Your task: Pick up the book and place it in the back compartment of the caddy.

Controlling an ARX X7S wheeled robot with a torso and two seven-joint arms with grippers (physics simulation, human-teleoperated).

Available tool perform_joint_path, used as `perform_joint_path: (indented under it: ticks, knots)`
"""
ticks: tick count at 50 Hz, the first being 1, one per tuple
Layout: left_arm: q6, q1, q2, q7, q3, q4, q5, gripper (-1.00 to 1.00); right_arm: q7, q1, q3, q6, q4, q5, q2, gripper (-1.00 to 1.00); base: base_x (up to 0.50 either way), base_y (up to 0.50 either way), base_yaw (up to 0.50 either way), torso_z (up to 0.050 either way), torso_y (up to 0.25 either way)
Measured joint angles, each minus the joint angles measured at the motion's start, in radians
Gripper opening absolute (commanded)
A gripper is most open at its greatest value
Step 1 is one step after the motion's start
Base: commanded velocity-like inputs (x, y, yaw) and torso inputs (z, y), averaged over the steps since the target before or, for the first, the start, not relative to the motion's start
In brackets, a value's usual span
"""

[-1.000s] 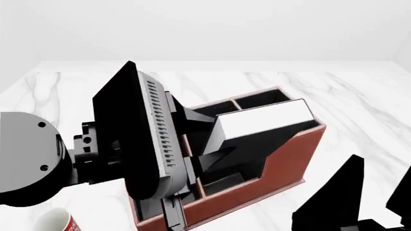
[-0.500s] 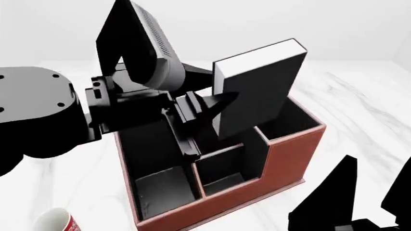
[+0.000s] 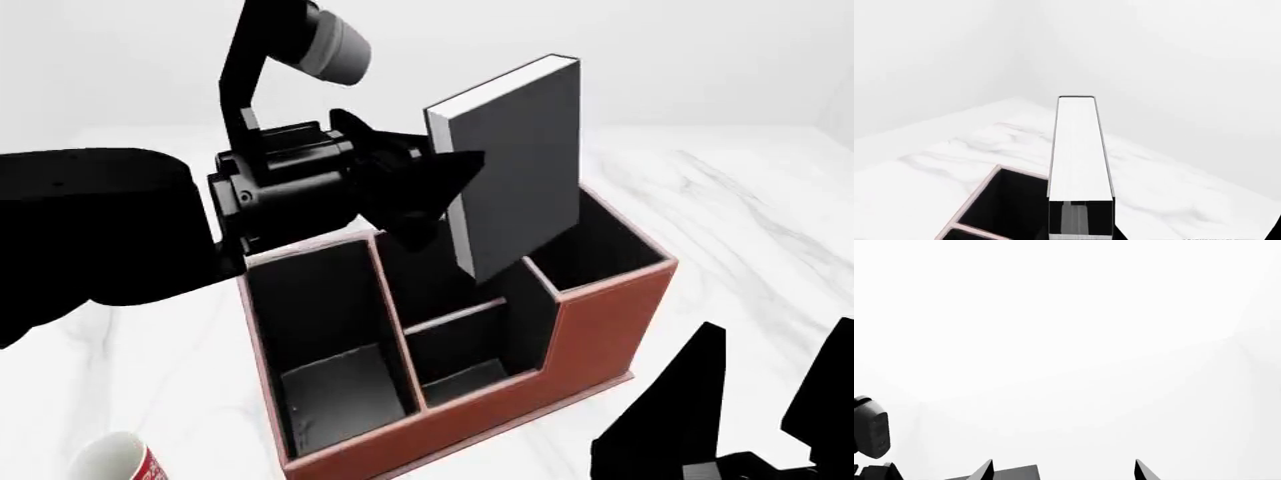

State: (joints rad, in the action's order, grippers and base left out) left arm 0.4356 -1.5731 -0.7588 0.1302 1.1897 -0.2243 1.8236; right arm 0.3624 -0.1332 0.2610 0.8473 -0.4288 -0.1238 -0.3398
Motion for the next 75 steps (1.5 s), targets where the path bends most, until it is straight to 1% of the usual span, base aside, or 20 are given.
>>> perform_joint_path:
  ticks: [9, 25, 33, 54, 75]
  knots:
    - [0.027, 0.020, -0.025, -0.012, 0.012, -0.060, -0.006, -1.00, 0.002, 0.001, 0.003, -0.001, 0.003, 0.002, -0.001, 1.00, 0.00, 0.00, 0.00, 0.000, 0.001]
    - [0.072, 0.060, -0.106, -0.065, 0.046, -0.180, -0.077, -1.00, 0.004, 0.001, 0.010, 0.002, 0.013, 0.008, -0.002, 1.00, 0.00, 0.00, 0.00, 0.001, 0.001]
    - [0.069, 0.075, -0.121, -0.084, 0.048, -0.205, -0.105, -1.00, 0.004, 0.002, 0.015, 0.002, 0.017, 0.009, -0.004, 1.00, 0.00, 0.00, 0.00, 0.000, 0.001]
    - [0.048, 0.094, -0.103, -0.119, 0.045, -0.229, -0.167, -1.00, 0.007, 0.001, 0.024, 0.006, 0.022, 0.010, -0.009, 1.00, 0.00, 0.00, 0.00, 0.000, 0.001]
    - [0.025, 0.107, -0.047, -0.157, 0.051, -0.140, -0.240, -1.00, 0.012, 0.002, 0.027, 0.007, 0.022, 0.009, -0.014, 1.00, 0.00, 0.00, 0.00, 0.000, 0.001]
